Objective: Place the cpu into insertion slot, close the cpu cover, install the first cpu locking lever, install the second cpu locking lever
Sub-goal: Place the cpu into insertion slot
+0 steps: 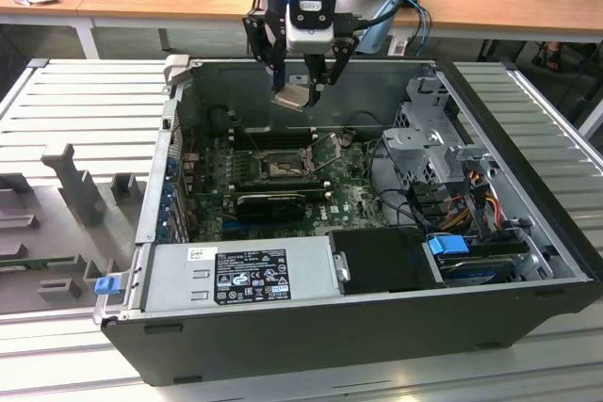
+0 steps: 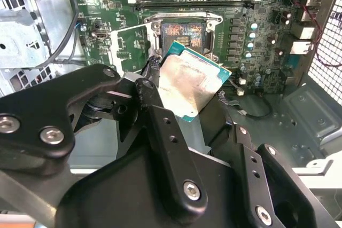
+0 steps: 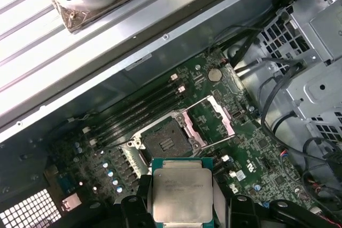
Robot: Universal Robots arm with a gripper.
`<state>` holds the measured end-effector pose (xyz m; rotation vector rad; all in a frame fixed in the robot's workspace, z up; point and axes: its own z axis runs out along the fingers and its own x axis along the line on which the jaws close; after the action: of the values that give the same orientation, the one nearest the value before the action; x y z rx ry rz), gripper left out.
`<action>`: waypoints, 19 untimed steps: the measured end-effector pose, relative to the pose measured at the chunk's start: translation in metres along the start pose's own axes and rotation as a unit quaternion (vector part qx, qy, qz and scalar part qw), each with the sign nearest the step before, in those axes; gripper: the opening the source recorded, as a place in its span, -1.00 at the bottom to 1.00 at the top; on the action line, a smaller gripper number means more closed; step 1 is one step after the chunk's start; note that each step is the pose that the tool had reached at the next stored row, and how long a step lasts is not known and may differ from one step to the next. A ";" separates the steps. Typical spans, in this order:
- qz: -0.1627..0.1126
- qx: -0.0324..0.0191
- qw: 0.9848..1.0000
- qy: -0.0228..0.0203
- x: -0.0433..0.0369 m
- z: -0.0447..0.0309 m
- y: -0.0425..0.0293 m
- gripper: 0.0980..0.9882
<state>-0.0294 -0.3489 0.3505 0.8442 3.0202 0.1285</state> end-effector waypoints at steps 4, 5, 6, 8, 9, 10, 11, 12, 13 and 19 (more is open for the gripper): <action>0.005 0.000 1.000 0.000 0.0000 0.0003 0.0000 -0.01; 0.008 0.000 1.000 -0.001 0.0000 0.0004 0.0000 -0.01; 0.010 0.000 1.000 -0.001 0.0000 0.0005 0.0000 -0.01; 0.023 0.000 1.000 -0.002 0.0000 0.0009 -0.0001 -0.01; 0.032 0.000 0.999 -0.003 0.0000 0.0012 -0.0001 -0.01; 0.039 -0.001 0.999 -0.003 0.0000 0.0013 -0.0001 -0.01; 0.049 -0.001 0.999 -0.004 -0.0001 0.0015 -0.0001 -0.01; 0.060 -0.001 0.998 -0.005 -0.0001 0.0016 -0.0001 -0.01; 0.071 -0.001 0.997 -0.006 -0.0001 0.0018 -0.0001 -0.01; 0.097 -0.002 0.995 -0.008 -0.0001 0.0021 -0.0001 -0.01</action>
<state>-0.0293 -0.3489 0.3484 1.1325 2.9157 0.1266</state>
